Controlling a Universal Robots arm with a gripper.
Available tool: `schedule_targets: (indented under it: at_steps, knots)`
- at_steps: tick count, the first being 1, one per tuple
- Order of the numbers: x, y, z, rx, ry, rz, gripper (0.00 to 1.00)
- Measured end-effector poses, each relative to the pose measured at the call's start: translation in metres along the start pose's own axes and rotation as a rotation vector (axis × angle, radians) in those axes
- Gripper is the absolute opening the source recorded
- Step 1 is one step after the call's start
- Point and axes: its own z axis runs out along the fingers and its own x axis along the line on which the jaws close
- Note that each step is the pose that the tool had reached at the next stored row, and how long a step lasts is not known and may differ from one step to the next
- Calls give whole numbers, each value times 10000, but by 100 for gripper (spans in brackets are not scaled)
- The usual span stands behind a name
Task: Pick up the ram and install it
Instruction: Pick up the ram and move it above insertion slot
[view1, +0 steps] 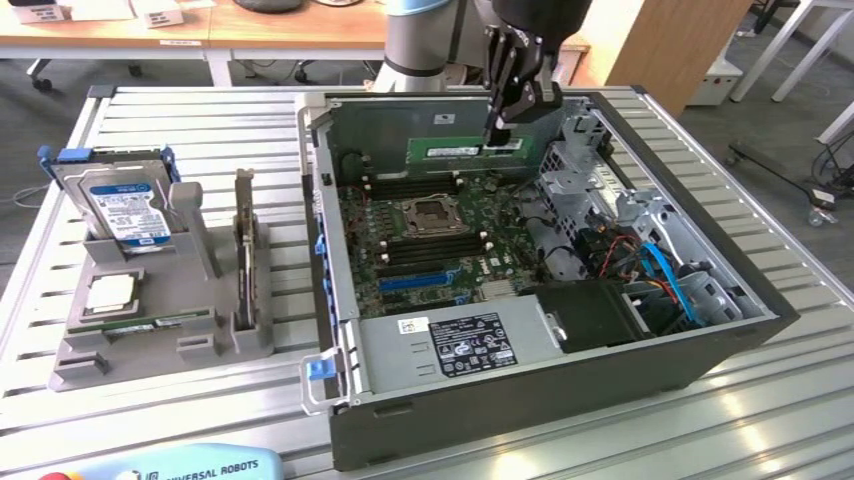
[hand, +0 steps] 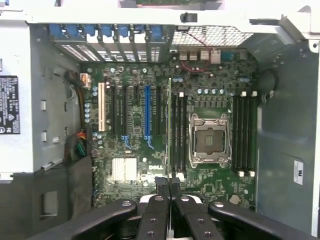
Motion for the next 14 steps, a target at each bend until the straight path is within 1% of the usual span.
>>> schedule_targets:
  at_steps: [2, 7, 14]
  knots:
    - [-40, 1, 2, 7, 0, 6, 11]
    - [-53, 1, 12, 14, 0, 10, 11]
    - [-77, -1, 118, 17, 2, 13, 11]
